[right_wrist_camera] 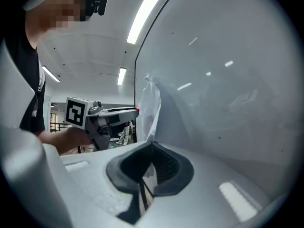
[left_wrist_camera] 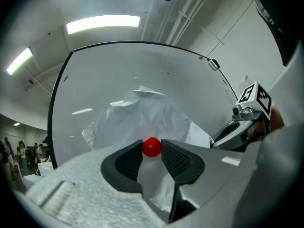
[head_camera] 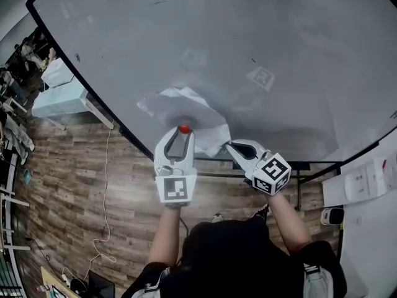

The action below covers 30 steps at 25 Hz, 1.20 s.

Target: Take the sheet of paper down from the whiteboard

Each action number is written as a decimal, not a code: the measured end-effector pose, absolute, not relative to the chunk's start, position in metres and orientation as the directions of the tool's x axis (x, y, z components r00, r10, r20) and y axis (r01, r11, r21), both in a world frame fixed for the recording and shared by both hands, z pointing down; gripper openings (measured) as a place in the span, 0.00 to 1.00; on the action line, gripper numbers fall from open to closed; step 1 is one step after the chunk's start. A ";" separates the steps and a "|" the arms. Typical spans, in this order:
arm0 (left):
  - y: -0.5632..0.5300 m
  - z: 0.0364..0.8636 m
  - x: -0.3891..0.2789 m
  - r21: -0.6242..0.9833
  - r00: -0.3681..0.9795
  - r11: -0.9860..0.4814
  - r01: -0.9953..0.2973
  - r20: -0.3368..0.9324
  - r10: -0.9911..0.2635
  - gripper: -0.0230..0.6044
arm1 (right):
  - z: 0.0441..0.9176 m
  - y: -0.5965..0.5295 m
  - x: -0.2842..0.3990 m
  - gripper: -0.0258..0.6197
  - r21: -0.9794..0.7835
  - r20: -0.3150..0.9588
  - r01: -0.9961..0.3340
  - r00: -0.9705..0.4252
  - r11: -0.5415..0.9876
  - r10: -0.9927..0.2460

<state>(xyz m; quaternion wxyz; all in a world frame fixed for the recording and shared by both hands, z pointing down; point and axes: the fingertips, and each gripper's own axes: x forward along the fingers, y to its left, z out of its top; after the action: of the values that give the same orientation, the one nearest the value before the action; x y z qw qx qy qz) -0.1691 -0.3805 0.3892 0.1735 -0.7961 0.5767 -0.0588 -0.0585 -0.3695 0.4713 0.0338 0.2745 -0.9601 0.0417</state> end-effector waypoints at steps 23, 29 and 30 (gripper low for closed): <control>-0.282 0.398 -0.115 -0.301 0.278 -0.251 -0.920 -0.051 -0.959 0.25 | 0.494 -0.290 0.025 0.04 0.133 0.257 -0.571 -0.770 0.810 -0.585; -0.227 0.407 -0.081 -0.292 0.268 -0.250 -0.923 -0.023 -0.963 0.25 | 0.501 -0.238 0.062 0.04 0.113 0.277 -0.561 -0.775 0.820 -0.568; -0.218 0.408 -0.077 -0.289 0.263 -0.246 -0.925 -0.019 -0.965 0.25 | 0.501 -0.229 0.066 0.04 0.112 0.277 -0.556 -0.778 0.823 -0.563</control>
<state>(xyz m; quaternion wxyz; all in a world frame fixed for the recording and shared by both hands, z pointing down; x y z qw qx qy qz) -0.0774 -0.2179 0.4077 0.1220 -0.7851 0.6017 -0.0813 0.0662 -0.2289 0.5008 0.1508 0.2968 -0.9429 -0.0122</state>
